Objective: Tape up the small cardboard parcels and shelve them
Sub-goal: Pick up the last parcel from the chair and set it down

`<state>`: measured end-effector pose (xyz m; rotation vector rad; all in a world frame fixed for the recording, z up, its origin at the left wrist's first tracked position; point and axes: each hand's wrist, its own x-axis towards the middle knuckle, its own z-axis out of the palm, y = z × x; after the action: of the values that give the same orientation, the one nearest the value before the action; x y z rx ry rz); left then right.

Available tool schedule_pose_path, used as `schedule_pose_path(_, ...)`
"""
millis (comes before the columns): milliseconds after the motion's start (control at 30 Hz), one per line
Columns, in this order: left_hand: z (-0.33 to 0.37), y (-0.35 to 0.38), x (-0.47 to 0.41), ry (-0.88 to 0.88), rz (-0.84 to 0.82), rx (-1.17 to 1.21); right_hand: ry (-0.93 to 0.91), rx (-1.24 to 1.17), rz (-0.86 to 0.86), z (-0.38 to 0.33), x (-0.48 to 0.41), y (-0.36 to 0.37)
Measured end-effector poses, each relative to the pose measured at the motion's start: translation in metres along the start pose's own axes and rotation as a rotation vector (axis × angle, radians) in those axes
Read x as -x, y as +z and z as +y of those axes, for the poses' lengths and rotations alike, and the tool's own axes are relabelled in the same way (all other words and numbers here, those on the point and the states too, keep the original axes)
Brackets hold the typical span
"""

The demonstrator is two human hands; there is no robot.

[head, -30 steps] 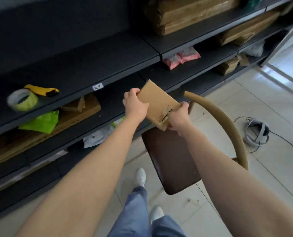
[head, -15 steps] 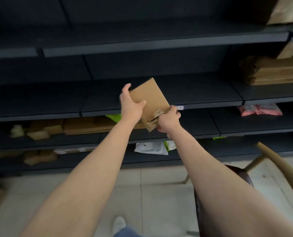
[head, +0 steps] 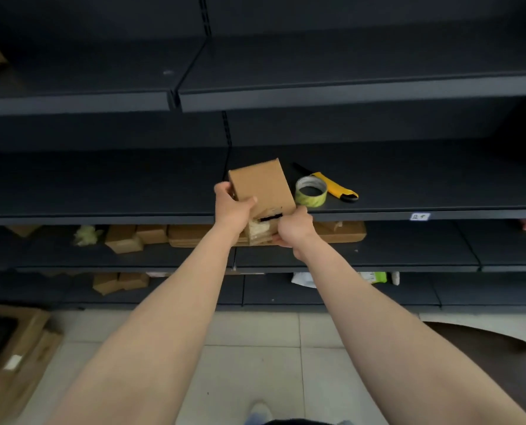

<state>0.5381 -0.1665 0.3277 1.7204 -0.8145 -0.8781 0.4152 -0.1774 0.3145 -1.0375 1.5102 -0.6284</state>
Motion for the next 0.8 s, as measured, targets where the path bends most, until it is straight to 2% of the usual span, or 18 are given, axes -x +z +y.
schedule_pose_path(233,-0.023,0.008,-0.053,-0.141,-0.084,0.042,0.102,-0.056,-0.038,-0.017,-0.054,0.012)
schedule_pose_path(400,-0.026,0.02,-0.08,-0.186,-0.075,0.077,0.118,-0.014,-0.097,-0.019,-0.084,0.012)
schedule_pose_path(567,-0.029,0.03,-0.095,-0.226,-0.03,0.11,0.083,0.096,-0.175,-0.025,-0.11,0.003)
schedule_pose_path(667,-0.028,0.037,-0.1,-0.246,0.045,0.155,0.102,0.103,-0.136,-0.035,-0.122,0.001)
schedule_pose_path(800,-0.024,0.047,-0.107,-0.275,0.11,0.081,0.134,0.324,-0.104,-0.051,-0.134,0.007)
